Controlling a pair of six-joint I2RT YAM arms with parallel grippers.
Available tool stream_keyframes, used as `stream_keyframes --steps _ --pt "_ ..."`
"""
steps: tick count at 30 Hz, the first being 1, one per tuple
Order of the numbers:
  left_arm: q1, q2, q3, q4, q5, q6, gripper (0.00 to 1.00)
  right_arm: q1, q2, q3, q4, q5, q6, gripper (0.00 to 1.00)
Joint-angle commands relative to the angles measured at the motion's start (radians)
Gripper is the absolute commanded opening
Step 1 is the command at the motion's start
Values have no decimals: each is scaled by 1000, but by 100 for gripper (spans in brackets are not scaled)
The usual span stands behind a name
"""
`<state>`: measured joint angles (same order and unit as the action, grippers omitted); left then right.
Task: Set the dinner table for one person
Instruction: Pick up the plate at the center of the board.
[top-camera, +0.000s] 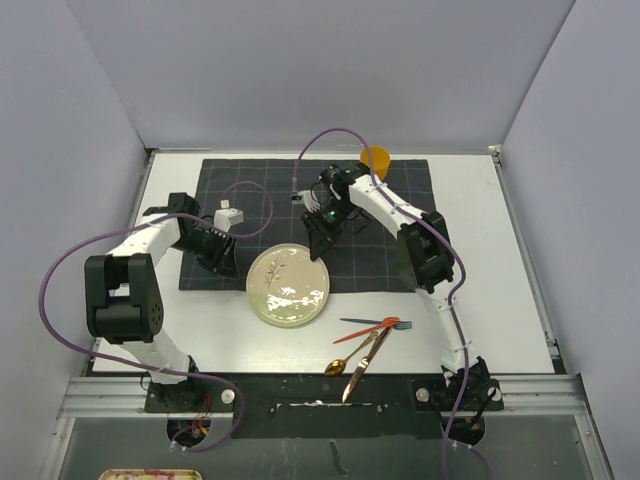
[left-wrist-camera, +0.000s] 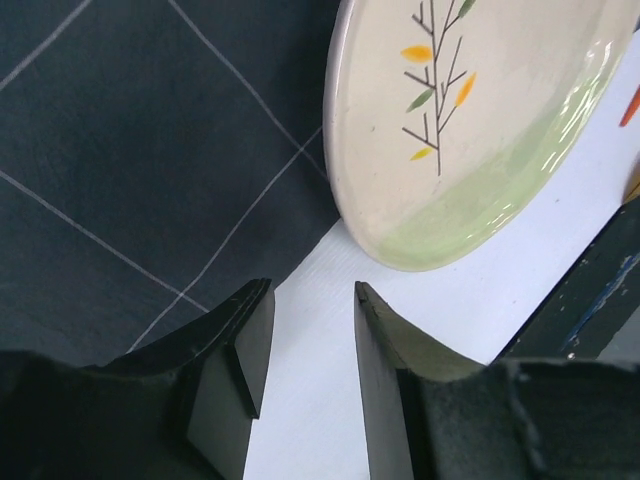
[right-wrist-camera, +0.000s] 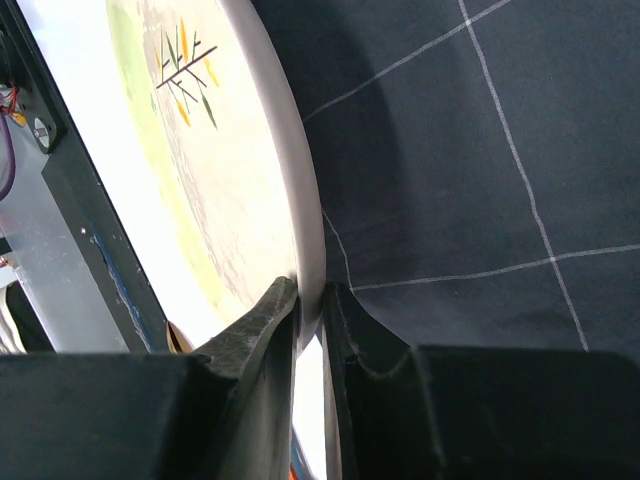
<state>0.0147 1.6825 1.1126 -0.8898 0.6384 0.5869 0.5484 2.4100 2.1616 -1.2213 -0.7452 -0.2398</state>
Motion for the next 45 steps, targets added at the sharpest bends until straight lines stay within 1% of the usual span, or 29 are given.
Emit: stream_keyframes --steps 1,6,14,19,24,33,39,45 --pt "29 21 61 22 152 -10 37 -8 -120 19 3 -86 -10 0" --pt "43 33 63 40 232 -35 40 -14 -113 21 3 -94 -11 0" --pt "112 134 64 44 407 -35 41 -22 -115 15 3 -111 -13 0" --pt "117 162 52 85 422 -37 42 -25 -122 7 5 -117 -14 0" --pt "114 188 84 79 476 -20 43 -24 -113 16 8 -126 -7 0" --pt "95 259 114 70 528 16 44 -25 -105 29 6 -131 -10 0" --pt "61 279 120 71 531 13 44 -24 -99 36 5 -135 -10 0" --pt "54 308 135 67 560 15 44 -25 -96 44 5 -137 -10 0"
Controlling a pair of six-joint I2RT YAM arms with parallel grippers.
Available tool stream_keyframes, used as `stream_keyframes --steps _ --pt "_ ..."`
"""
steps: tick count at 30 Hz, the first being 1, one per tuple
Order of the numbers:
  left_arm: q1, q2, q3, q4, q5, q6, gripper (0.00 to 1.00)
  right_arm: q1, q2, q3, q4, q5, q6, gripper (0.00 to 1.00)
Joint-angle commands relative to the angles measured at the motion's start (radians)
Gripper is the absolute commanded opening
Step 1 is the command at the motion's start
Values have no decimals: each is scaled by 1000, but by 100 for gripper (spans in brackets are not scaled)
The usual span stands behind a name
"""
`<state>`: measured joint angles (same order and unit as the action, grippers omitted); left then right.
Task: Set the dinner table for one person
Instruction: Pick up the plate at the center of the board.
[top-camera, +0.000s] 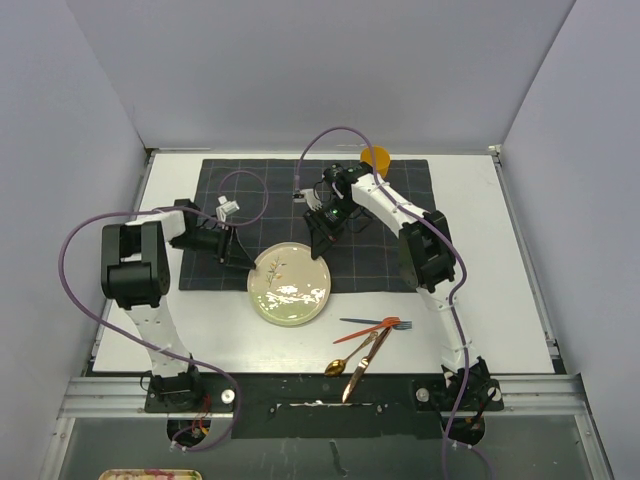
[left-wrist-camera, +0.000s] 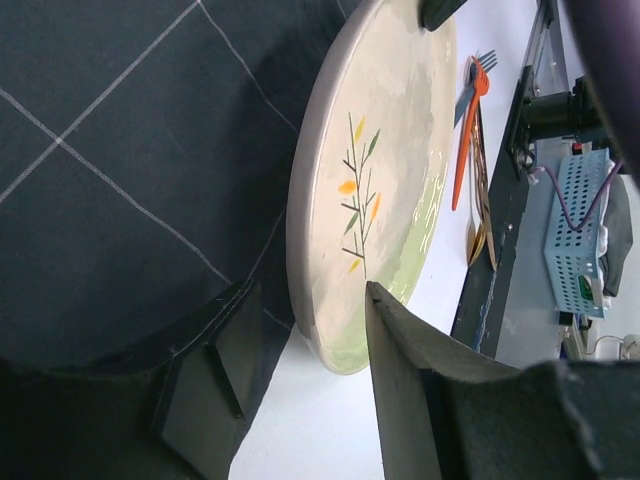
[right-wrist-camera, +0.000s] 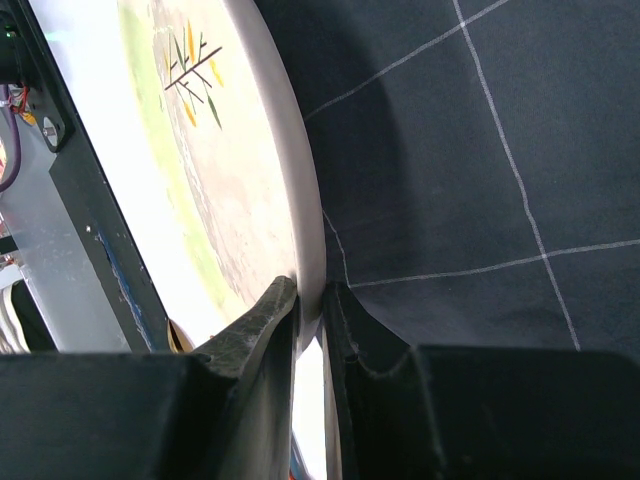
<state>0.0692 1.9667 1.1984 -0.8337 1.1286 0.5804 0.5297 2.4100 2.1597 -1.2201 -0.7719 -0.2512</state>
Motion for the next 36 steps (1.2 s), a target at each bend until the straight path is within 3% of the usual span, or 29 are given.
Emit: stream_keyframes --steps 1,16,31,36 --pt "-4 28 52 8 71 26 44 -6 -97 47 4 -110 1 0" --pt "-42 89 93 -47 97 64 43 -10 -98 59 0 -104 0 0" --pt "-45 166 128 -192 121 184 32 -13 -107 44 6 -98 0 0" --pt "-45 171 127 -210 125 220 23 -13 -106 43 9 -98 2 0"
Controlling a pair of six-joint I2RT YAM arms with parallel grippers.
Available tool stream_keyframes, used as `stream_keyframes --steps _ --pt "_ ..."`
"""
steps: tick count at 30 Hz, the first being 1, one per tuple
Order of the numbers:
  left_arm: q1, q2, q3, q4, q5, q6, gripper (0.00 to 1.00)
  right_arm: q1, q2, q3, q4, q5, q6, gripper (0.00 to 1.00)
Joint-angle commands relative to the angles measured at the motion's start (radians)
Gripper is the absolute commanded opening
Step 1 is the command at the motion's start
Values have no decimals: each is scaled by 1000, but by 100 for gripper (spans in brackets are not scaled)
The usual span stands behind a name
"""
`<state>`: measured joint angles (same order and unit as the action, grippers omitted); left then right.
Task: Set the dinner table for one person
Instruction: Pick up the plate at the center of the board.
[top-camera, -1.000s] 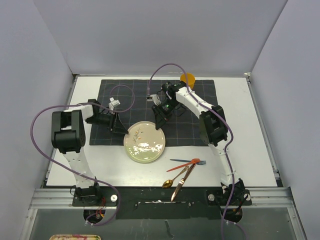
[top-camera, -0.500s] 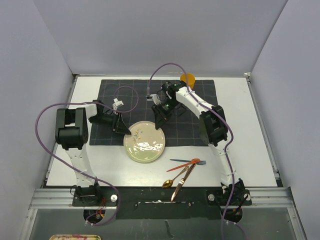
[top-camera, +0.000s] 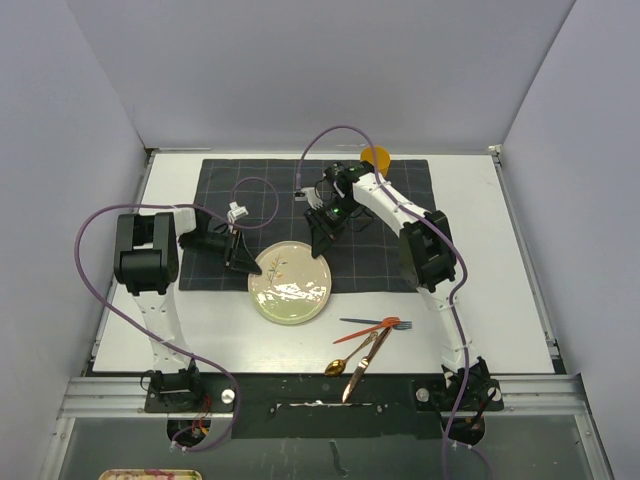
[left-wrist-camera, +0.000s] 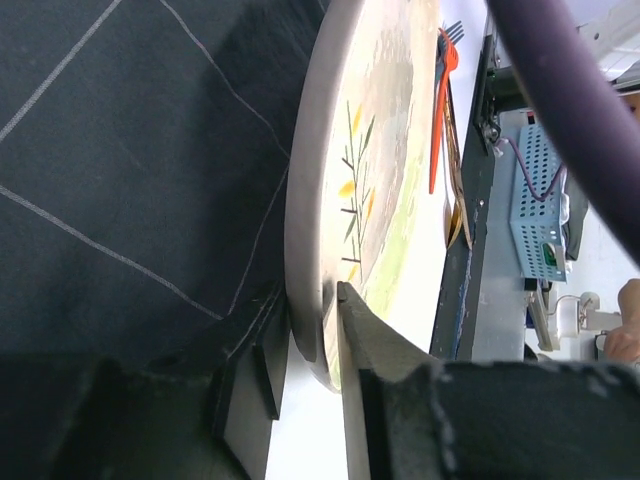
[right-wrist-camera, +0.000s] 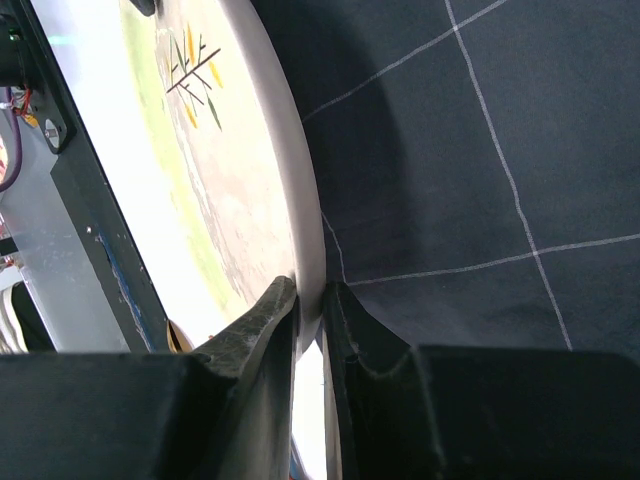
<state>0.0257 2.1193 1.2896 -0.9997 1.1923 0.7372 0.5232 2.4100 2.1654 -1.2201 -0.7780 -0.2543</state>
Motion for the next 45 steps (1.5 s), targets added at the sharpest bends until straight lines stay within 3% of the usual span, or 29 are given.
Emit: stream_keyframes --steps 1,9,17,22,27,45 --pt "-1 20 37 -44 63 63 21 -8 -106 37 10 -94 7 0" --pt "-7 33 48 -50 64 62 0 -6 -106 37 9 -93 9 0" --pt "-15 36 73 -88 80 81 0 -9 -101 36 7 -109 4 1" --pt "-15 32 79 -103 88 93 0 -8 -92 31 -8 -125 0 17" --pt "-15 31 79 -116 94 106 0 -9 -105 -1 -11 -121 -11 24" --pt "-2 18 100 -158 108 127 0 -11 -124 -111 -16 -107 -35 28"
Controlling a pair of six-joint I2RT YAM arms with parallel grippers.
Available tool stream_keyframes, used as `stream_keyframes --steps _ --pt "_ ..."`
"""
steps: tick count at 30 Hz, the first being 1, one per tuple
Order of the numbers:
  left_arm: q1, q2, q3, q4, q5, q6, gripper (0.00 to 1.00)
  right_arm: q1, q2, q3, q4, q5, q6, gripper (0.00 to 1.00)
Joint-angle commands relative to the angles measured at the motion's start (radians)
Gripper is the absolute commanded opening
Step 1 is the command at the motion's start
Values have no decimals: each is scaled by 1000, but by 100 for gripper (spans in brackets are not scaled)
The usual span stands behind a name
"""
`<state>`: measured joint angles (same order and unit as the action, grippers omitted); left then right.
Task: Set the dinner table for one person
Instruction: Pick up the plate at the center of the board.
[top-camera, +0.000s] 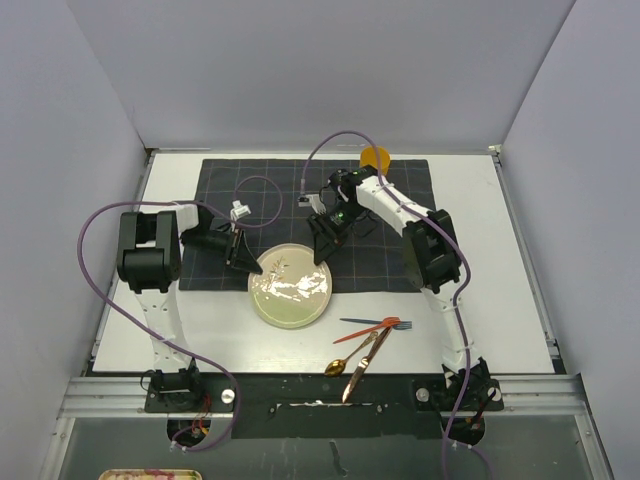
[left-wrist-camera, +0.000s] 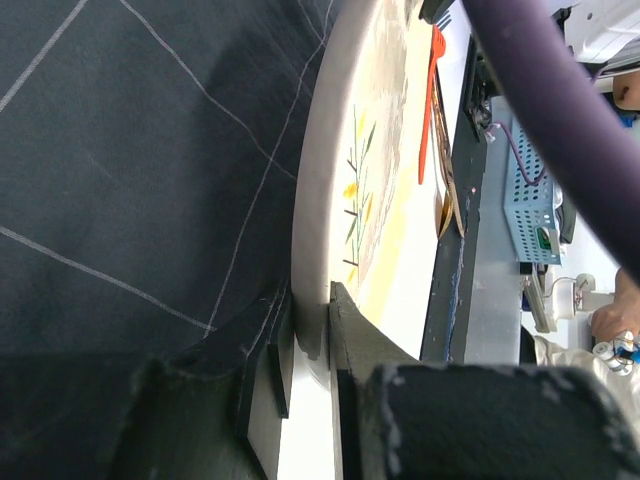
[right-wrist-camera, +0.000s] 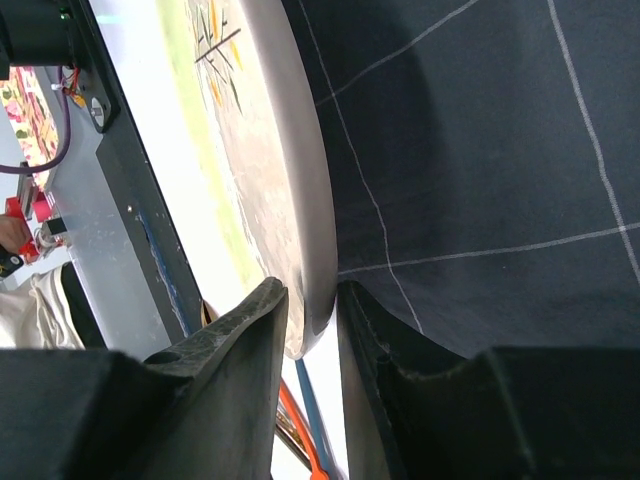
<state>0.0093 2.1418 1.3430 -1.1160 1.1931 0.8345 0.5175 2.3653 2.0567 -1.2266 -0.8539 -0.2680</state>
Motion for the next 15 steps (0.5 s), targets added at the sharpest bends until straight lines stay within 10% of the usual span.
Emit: stream_keyframes --steps 1,15 --pt "19 -4 46 -43 111 30 0 -5 -79 -3 -11 -29 -23 28" --pt "73 -48 10 22 128 -32 0 -51 -81 -7 1 -102 9 34"
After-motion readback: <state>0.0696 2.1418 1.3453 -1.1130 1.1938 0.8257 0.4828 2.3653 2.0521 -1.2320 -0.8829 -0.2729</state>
